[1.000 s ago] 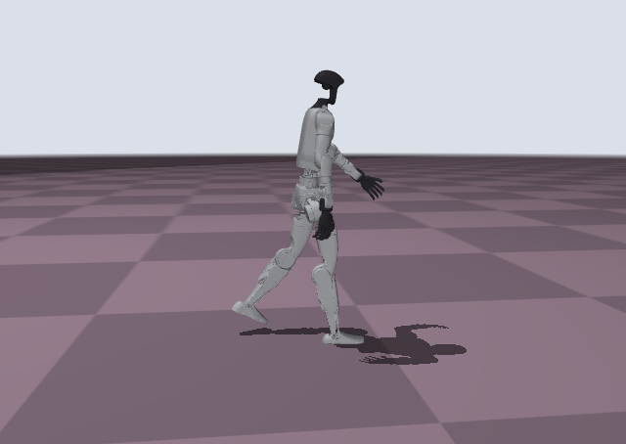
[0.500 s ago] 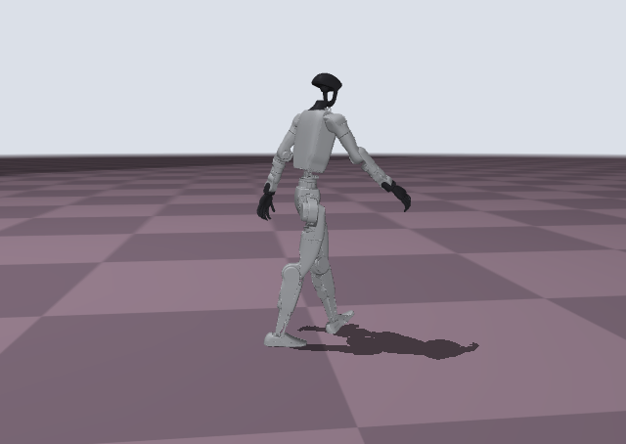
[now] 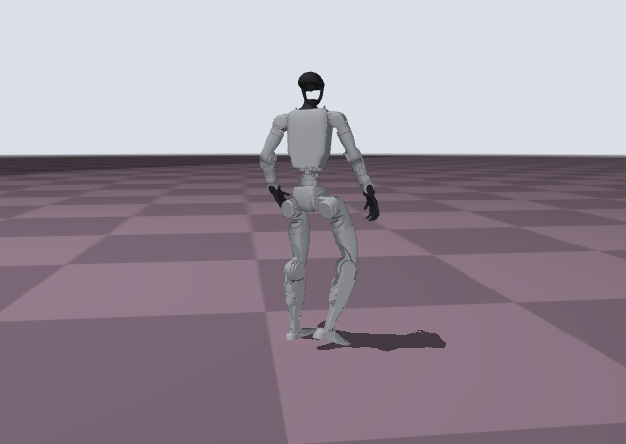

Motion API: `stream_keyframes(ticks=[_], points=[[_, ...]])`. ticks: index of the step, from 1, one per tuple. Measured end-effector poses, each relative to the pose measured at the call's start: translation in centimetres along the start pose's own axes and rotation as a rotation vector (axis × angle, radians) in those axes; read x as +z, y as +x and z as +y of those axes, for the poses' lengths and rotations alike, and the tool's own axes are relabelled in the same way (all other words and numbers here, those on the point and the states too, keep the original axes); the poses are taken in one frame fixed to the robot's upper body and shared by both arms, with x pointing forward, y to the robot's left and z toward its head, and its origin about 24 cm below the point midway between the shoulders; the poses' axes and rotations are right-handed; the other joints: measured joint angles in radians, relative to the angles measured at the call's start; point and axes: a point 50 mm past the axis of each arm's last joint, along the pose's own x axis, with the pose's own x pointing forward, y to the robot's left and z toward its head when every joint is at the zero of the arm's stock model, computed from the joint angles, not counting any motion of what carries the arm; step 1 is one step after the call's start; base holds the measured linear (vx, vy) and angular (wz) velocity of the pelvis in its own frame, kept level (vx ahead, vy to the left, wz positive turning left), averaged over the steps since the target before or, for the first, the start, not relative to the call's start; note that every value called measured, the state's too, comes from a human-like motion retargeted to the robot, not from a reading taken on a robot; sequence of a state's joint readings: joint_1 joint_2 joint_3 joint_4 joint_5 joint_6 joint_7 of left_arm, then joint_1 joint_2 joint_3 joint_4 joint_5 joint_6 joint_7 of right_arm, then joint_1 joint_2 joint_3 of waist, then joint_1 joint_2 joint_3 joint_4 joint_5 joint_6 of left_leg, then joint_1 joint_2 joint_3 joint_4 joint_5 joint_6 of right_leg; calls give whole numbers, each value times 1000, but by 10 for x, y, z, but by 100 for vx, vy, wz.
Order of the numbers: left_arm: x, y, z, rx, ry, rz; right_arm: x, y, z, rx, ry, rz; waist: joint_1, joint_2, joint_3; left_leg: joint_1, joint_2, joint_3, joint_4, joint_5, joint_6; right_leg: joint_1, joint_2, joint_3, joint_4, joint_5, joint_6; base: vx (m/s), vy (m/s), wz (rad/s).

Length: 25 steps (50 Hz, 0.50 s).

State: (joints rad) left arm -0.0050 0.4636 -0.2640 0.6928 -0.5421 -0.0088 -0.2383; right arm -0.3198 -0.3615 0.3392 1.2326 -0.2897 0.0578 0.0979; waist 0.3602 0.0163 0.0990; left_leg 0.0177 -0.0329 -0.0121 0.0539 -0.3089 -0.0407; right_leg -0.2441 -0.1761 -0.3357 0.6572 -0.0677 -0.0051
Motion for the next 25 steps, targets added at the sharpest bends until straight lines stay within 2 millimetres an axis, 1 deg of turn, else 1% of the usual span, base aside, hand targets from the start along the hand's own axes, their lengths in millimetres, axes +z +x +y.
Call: stream_keyframes(ticks=[3,5,7,8,9,12,16,18,20,22,23,25], points=[[22,1,0,4,-19,-94,1,-1,-12,-53,23,-4,-53,-19,36,34,-51,-99,7,-6,16,50,-19,46,-340,48,56,39,-15,193],[33,1,5,48,-31,-142,4,-2,-19,-78,23,-6,-85,-47,74,69,-97,-160,12,-15,26,87,-48,110,-551,96,126,40,-21,169],[35,-2,14,107,-33,-159,9,-1,-22,-87,19,-11,-99,-70,109,113,-122,-204,15,-31,26,97,-70,181,-670,108,203,42,-24,122],[32,-3,18,137,-32,-152,11,-1,-22,-86,16,-14,-101,-78,122,134,-128,-222,17,-39,24,94,-76,211,-704,100,242,43,-31,81],[26,-5,24,168,-29,-135,12,-1,-21,-83,14,-20,-96,-76,128,153,-113,-231,22,-52,14,87,-56,240,-722,86,260,43,-42,52],[5,-14,42,268,-25,-53,19,-1,-19,-81,13,-48,-80,-60,137,196,-51,-248,50,-89,-21,76,32,328,-736,50,267,44,-45,29],[-37,-29,60,403,-43,113,24,-1,-18,-80,27,-70,-83,-65,138,230,-43,-294,98,-105,-33,119,75,427,-733,101,267,45,-30,45],[-61,-40,65,460,-64,210,23,-1,-14,-73,37,-70,-87,-75,131,236,-54,-319,126,-95,-36,140,69,434,-724,123,267,43,-22,45],[-86,-53,66,505,-93,308,18,-1,-9,-62,47,-58,-92,-86,119,233,-75,-348,157,-69,-37,154,47,423,-710,117,267,41,-14,48],[-112,-68,63,527,-120,401,9,-1,-1,-44,67,-39,-97,-97,104,230,-104,-381,187,-27,-41,172,17,415,-695,93,267,38,-8,61],[-124,-74,58,524,-125,445,6,-1,1,-41,104,-53,-108,-109,91,215,-130,-404,203,3,-42,174,-13,408,-692,83,267,35,-5,80],[-143,-84,49,511,-149,514,-1,-1,3,-39,135,-51,-118,-128,74,185,-165,-431,243,49,-51,180,-49,395,-685,68,263,33,-11,75]])
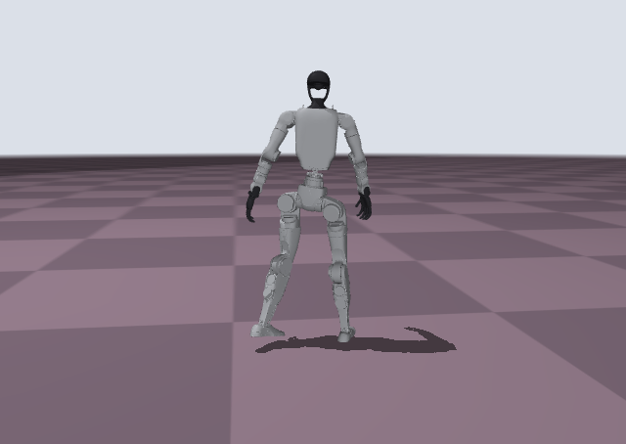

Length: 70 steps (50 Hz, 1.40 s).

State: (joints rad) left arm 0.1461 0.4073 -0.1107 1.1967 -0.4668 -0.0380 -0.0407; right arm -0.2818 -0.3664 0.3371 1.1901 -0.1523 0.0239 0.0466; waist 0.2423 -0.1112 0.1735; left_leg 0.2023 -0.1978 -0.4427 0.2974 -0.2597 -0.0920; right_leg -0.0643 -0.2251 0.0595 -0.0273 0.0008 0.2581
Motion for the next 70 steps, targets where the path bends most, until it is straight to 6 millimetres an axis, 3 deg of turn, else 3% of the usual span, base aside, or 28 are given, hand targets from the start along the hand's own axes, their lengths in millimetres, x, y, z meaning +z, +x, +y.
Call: stream_keyframes(ticks=[7,15,20,22,27,33,39,45,48,52,54,58,61,64,67,70], points=[[-46,-8,-29,-154,18,150,-14,-1,-3,10,-2,77,15,-18,-16,-137,-27,83,193,75,-14,19,-32,-68,10,-40,-31,25,-16,54],[-70,-16,-61,-298,81,235,-12,0,-7,3,-30,94,33,-11,-35,-242,29,347,269,75,67,23,-65,-207,16,-76,-72,15,-6,88],[-60,-12,-66,-271,27,199,-3,2,-1,-8,-53,64,50,-8,-44,-259,129,636,184,-50,116,32,-92,-352,22,-101,-67,11,1,149],[-43,-7,-66,-225,-60,147,-1,3,-1,-16,-126,109,69,-19,-42,-269,147,757,96,-68,111,27,-108,-424,3,-91,-45,7,7,172],[-20,-1,-68,-181,-116,70,17,5,7,-5,-172,57,85,3,-49,-283,179,959,-157,-32,47,60,-96,-623,-5,-90,-53,9,11,196],[-18,-2,-73,-230,-50,48,29,5,9,22,-213,-6,90,60,-71,-310,203,1168,-357,43,-25,153,-33,-829,-18,-68,-86,16,18,182],[-33,-6,-78,-311,13,94,30,5,2,18,-197,-23,93,93,-97,-295,212,1163,-385,53,-6,238,-5,-946,22,-21,-161,28,27,117],[-31,-3,-71,-322,101,148,19,3,3,20,-72,-11,77,144,-118,-208,239,995,-384,-21,42,287,-44,-980,255,51,-310,39,34,104],[-6,4,-67,-278,171,129,10,2,6,32,0,8,47,147,-107,-176,229,897,-357,-55,57,185,-86,-735,509,46,-329,37,28,158],[48,12,-66,-188,230,37,-6,0,15,59,53,55,-16,122,-99,-171,193,743,-309,-84,79,-4,13,-335,732,-3,-237,34,17,193],[84,12,-71,-162,235,-46,-13,-1,19,68,53,80,-43,121,-90,-165,185,672,-285,-93,91,-63,45,-277,792,-28,-233,34,13,175],[165,0,-90,-178,219,-263,-22,-2,22,76,33,115,-94,128,-56,-151,176,548,-241,-103,108,-167,52,-285,826,-89,-302,32,8,156],[222,-21,-109,-232,203,-438,-28,-3,23,78,13,134,-131,130,-26,-134,169,471,-218,-109,105,-222,70,-293,731,-123,-313,33,0,140],[267,-47,-126,-289,191,-599,-32,-4,23,78,-6,149,-168,120,7,-108,147,404,-204,-114,98,-243,81,-288,532,-101,-277,35,-5,129],[299,-72,-140,-333,184,-734,-37,-5,23,77,-25,166,-210,95,47,-62,103,338,-194,-120,95,-221,70,-262,258,-17,-208,42,-9,131],[317,-89,-148,-355,195,-833,-41,-6,22,77,-46,188,-251,77,92,10,74,275,-194,-130,83,-178,47,-235,26,43,-115,49,-13,117]])
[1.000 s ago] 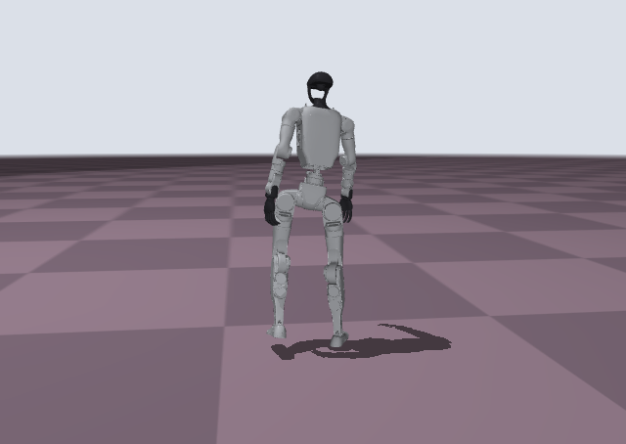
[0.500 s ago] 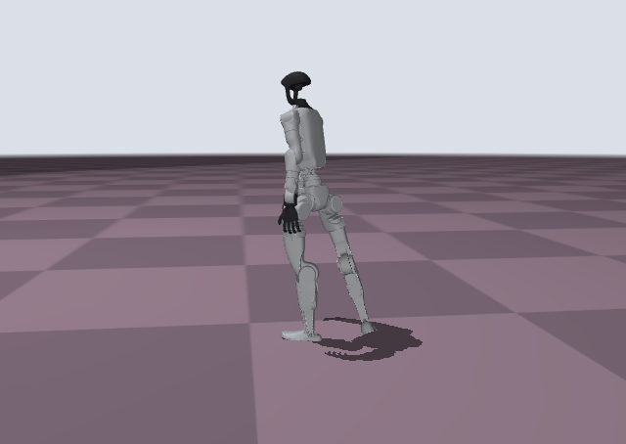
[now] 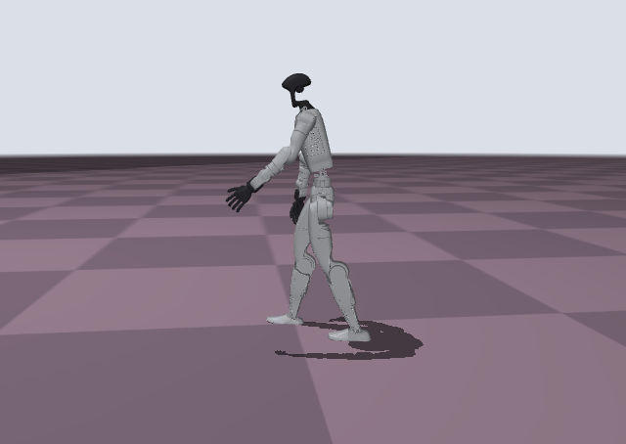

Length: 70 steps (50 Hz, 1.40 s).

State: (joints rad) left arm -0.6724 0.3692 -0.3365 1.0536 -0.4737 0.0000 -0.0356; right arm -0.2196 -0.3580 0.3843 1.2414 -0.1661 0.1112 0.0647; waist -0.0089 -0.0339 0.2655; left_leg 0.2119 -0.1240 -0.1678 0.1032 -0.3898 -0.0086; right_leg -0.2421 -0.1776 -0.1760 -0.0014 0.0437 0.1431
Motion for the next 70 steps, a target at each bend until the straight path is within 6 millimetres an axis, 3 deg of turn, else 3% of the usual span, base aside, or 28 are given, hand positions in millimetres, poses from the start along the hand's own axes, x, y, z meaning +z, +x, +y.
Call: stream_keyframes(ticks=[2,5,7,10,16,19,22,25,28,31,35,38,43,47,51,55,60,65,68,70], points=[[4,0,-4,-21,24,-26,-4,0,0,6,-9,18,-15,1,16,44,0,-30,-3,-1,-8,21,-6,11,-70,7,51,53,-16,83],[-10,-5,-8,-61,53,-12,-10,0,0,14,-6,46,-21,10,11,82,2,-59,6,15,-9,47,-15,2,-86,37,78,55,-19,47],[-32,-12,-10,-85,62,36,-15,0,0,14,9,65,-14,12,-4,92,-5,-64,33,42,-9,79,-26,-25,-86,65,74,57,-22,17],[-81,-30,-10,-114,60,160,-20,0,1,10,43,93,6,5,-30,81,-22,-37,124,116,-14,129,-42,-45,-70,33,73,59,-25,0],[-204,-105,-6,-105,43,579,-13,1,1,-21,130,90,48,-31,-118,-208,-23,190,628,269,38,168,-72,-38,-26,-83,27,55,-25,5],[-253,-154,-2,-63,30,793,3,1,-5,-56,155,42,83,-47,-148,-365,12,303,813,228,109,180,-72,-34,-17,-117,6,49,-19,-10],[-287,-200,1,-9,2,970,25,1,-14,-79,157,-26,142,-70,-158,-474,17,380,841,127,162,189,-73,-12,-13,-147,5,46,-14,-43],[-307,-236,4,57,-47,1092,51,-1,-25,-97,132,-103,209,-97,-153,-540,-5,427,707,76,169,196,-78,16,-9,-173,16,43,-9,-56],[-316,-258,5,125,-114,1152,77,-6,-37,-132,81,-182,272,-104,-138,-548,-4,469,438,115,139,211,-59,41,-4,-197,22,44,-5,-58],[-320,-269,5,148,-165,1168,100,-13,-50,-182,19,-264,324,-66,-108,-495,41,540,119,186,78,263,0,58,2,-227,12,48,0,-57],[-321,-272,1,94,-175,1149,118,-19,-56,-220,-56,-352,351,7,-75,-444,112,648,-158,229,-44,378,88,58,1,-269,-13,53,4,-23],[-317,-261,-2,42,-160,1101,122,-21,-53,-206,-110,-389,346,18,-70,-456,132,670,-190,204,-101,440,104,54,2,-283,-30,56,8,3],[-301,-225,0,21,-135,1001,110,-17,-34,-150,-162,-384,320,2,-102,-420,138,647,-190,220,-96,485,110,53,55,-267,-69,59,12,9],[-281,-190,3,-2,-68,928,80,-10,-8,-88,-164,-320,280,20,-130,-330,160,630,-190,234,-88,485,129,44,219,-175,-114,65,17,18],[-251,-145,6,-34,54,842,37,-4,20,-18,-136,-212,239,41,-160,-255,189,593,-169,181,-61,346,126,16,590,1,-138,61,20,22],[-199,-91,10,1,156,690,-3,-4,41,36,-99,-87,176,37,-179,-221,179,542,-133,122,-34,133,104,16,929,57,-135,52,18,48],[-113,-32,6,36,136,415,-47,-8,58,101,-41,56,70,45,-171,-181,166,466,-83,67,-40,-29,98,-3,964,-77,-147,48,12,77],[-23,-1,-6,-13,44,110,-73,-13,69,163,36,142,-34,47,-151,-139,139,388,-45,16,-34,-56,70,-89,604,-136,-134,47,5,85],[19,5,-11,-44,1,-47,-80,-15,73,191,68,170,-98,16,-131,-100,84,338,-26,-20,-19,-14,56,-88,242,-52,-66,50,-3,92],[40,5,-11,-47,-8,-134,-80,-15,75,204,73,180,-136,-14,-107,-53,45,308,-19,-51,-17,17,39,-76,32,29,12,55,-7,77]])
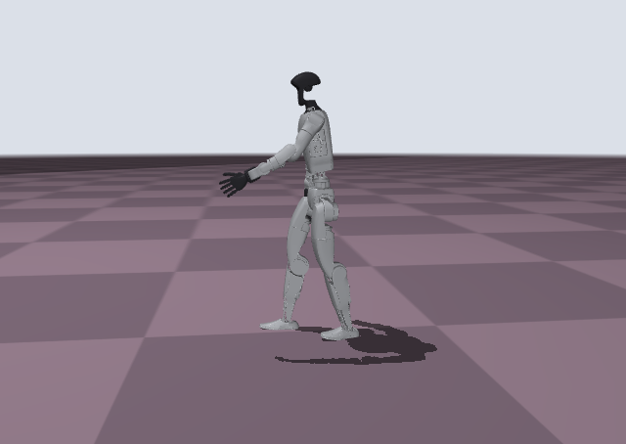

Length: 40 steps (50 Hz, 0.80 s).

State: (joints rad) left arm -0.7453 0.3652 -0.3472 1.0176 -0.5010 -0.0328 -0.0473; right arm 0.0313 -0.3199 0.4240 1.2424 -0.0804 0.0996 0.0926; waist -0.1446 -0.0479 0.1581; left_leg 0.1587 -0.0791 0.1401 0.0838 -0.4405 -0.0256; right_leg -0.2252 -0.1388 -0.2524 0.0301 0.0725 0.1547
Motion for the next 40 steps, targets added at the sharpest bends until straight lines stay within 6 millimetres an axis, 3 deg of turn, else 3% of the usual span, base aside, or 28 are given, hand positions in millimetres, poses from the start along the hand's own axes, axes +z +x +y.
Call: stream_keyframes(ticks=[3,6,9,12,15,18,20,23,27,32,35,40], points=[[11,-1,3,-7,26,-56,4,1,6,26,-9,-3,-10,-22,31,76,4,-3,-3,-38,-26,-19,16,-28,-116,7,100,55,-21,14],[-4,-5,7,-10,50,-18,10,1,9,38,-12,-20,4,-15,30,113,39,18,2,-53,-55,-60,71,-60,-117,-40,107,54,-31,-29],[-40,-14,9,-8,89,96,15,1,5,27,-2,-33,-1,-8,15,138,34,-3,19,-45,-44,-41,73,-53,-117,-6,107,62,-7,14],[-95,-34,9,-16,150,279,20,1,-1,1,13,-40,-3,-7,-2,155,25,-29,66,-4,-31,7,60,-41,-117,12,107,67,-10,18],[-159,-69,6,-41,200,516,25,1,-11,-27,25,-31,14,-16,-15,143,6,-39,178,90,-2,71,27,-31,-117,-28,107,69,-9,2],[-221,-123,2,-71,207,779,32,0,-23,-47,35,-21,49,-36,-31,40,-17,-25,422,218,55,131,-11,-1,-117,-73,81,67,-12,-20],[-255,-163,-1,-78,186,941,42,-2,-33,-69,37,-31,81,-43,-47,-78,-17,-9,629,281,90,151,-17,22,-112,-99,48,61,-19,-42],[-289,-221,-4,-54,119,1124,67,-7,-51,-128,29,-77,148,-54,-55,-247,-21,8,856,297,135,174,-16,61,-94,-138,20,56,-15,-63],[-312,-279,-7,-9,8,1257,115,-21,-79,-226,16,-197,250,-81,-51,-432,-49,25,947,214,186,199,-18,123,-81,-180,20,51,-10,-82],[-321,-318,-10,59,-125,1310,189,-57,-113,-365,2,-427,362,-115,-32,-557,-74,39,683,180,188,228,-20,196,-76,-223,31,48,-3,-82],[-323,-327,-12,95,-197,1308,230,-86,-126,-449,-16,-587,421,-99,-12,-540,-43,54,359,235,142,265,17,240,-73,-251,26,52,1,-90],[-321,-323,-17,64,-232,1253,273,-127,-134,-546,-71,-824,476,1,39,-432,68,209,-112,306,-29,413,130,290,-62,-319,-2,61,7,-64]])
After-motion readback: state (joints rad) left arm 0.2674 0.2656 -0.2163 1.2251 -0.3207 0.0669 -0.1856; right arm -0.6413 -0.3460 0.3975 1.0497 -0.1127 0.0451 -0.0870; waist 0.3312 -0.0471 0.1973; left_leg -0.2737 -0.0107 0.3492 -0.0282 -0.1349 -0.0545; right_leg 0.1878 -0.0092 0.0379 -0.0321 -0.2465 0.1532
